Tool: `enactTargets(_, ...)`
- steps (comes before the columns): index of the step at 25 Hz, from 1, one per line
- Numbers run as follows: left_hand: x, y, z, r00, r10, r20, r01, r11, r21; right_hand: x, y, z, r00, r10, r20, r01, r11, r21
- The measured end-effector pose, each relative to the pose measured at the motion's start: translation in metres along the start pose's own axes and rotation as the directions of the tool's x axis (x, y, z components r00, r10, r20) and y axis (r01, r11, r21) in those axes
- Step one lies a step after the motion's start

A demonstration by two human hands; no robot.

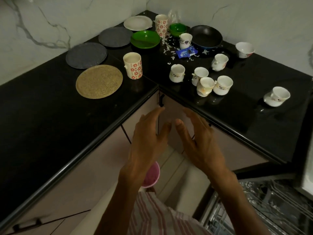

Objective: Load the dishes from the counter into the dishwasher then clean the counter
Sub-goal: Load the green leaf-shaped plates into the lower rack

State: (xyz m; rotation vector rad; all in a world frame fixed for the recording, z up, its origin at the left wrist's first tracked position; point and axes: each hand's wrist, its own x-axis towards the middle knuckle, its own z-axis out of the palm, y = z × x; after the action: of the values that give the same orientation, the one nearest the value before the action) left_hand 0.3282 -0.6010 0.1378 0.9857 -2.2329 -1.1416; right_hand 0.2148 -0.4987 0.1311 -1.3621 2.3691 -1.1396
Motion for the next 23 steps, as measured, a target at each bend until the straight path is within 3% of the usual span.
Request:
enactTargets(10,0.111,-0.019,-0.002,0.998,0.003,-0.066,-0.007,0.999,-0.049,0.108,0.02,0.023,0.996,-0.087,0.038,0.086,0.996,0.022)
enactTargets(16,0.179,-0.013,0.004,0.986,-0.035,-0.163,0.034,0.999,-0.013,0.207,0.035,0.025,0.989,-0.121,0.081,0.109,0.984,0.142)
enactTargets(20,0.219,-0.008,0.005,0.975,-0.08,-0.208,0.085,0.996,0.015,0.281,0.038,0.025,0.985,0.014,0.174,-0.057,0.968,0.243)
enactTargets(23,0.243,-0.006,0.011,0.961,-0.148,-0.234,0.149,0.989,-0.014,0.341,0.051,0.039,0.938,0.123,0.325,-0.261,0.866,0.427)
